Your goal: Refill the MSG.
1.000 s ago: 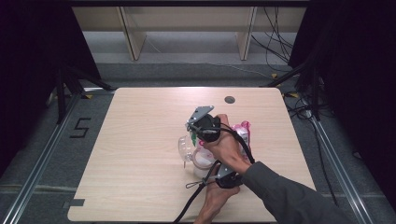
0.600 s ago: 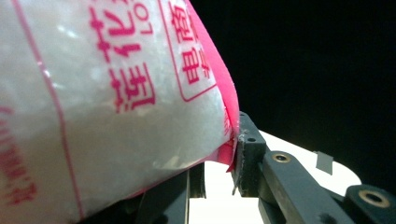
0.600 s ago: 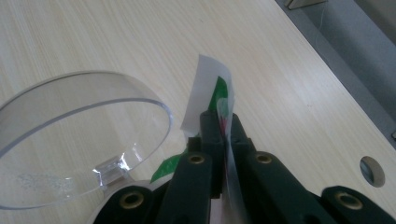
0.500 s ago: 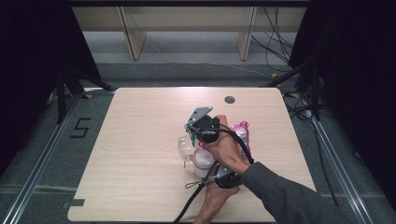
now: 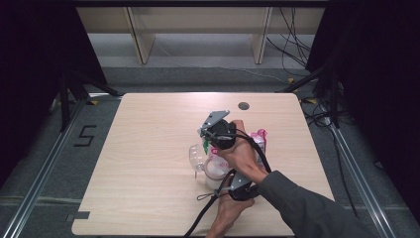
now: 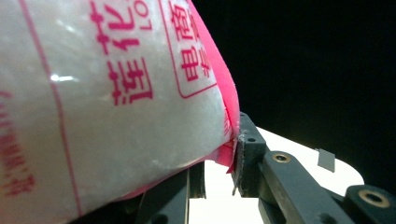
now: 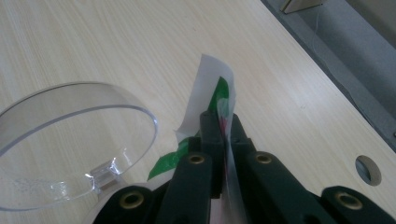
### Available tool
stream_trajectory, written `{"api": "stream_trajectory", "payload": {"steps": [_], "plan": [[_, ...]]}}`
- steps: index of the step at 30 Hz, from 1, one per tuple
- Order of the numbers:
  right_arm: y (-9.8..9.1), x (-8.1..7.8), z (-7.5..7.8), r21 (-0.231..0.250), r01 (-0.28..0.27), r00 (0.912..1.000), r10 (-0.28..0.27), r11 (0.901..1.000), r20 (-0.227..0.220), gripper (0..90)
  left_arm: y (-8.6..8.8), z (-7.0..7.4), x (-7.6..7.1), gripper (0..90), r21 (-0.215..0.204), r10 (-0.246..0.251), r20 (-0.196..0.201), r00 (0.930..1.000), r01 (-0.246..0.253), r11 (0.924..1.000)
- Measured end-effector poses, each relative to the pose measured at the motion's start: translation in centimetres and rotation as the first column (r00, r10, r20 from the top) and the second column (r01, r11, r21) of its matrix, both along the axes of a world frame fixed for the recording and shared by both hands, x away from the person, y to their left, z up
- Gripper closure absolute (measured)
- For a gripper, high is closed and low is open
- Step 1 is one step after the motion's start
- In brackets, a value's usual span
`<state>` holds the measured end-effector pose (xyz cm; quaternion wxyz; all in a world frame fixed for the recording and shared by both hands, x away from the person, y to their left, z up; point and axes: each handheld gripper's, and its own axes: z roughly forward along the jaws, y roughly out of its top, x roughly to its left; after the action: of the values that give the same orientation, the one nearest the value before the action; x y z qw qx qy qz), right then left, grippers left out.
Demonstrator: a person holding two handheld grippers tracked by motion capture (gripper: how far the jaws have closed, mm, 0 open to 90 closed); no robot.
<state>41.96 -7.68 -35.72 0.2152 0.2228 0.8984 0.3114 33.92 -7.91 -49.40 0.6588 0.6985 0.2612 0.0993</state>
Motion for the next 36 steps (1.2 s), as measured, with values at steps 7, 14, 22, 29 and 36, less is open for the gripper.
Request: {"api": "stream_trajectory", "payload": {"steps": [7, 14, 22, 29, 36], "plan": [[0.06, 0.08, -0.16, -0.02, -0.003, 1.0, 0.003, 0.9998, 0.003, 90.0, 0.08, -0.02, 0.06, 77.1, 0.004, -0.002, 0.004, 1.0, 0.002, 1.0], [-0.02, 0.11, -0.14, -0.013, 0.001, 1.0, -0.001, 0.9999, 0.001, 90.0, 0.06, -0.06, 0.14, 77.2, 0.002, -0.012, 0.004, 0.9999, 0.012, 0.9999], [0.21, 0.0, -0.23, -0.022, -0.008, 0.9999, 0.008, 0.9997, 0.014, 90.0, 0.81, 0.04, 0.41, 77.2, 0.096, -0.044, 0.025, 0.9987, 0.042, 0.9945], [0.23, 0.16, -0.5, -0.027, -0.01, 0.9999, 0.01, 0.9996, 0.009, 90.0, 0.82, -0.07, 0.45, 77.2, 0.092, -0.04, 0.027, 0.9988, 0.037, 0.9951], [0.21, -0.12, 0.03, 0.005, -0.005, 1.0, 0.005, 1.0, 0.006, 90.0, 0.93, 0.27, 0.38, 77.2, 0.091, -0.044, 0.041, 0.9982, 0.04, 0.995]]}}
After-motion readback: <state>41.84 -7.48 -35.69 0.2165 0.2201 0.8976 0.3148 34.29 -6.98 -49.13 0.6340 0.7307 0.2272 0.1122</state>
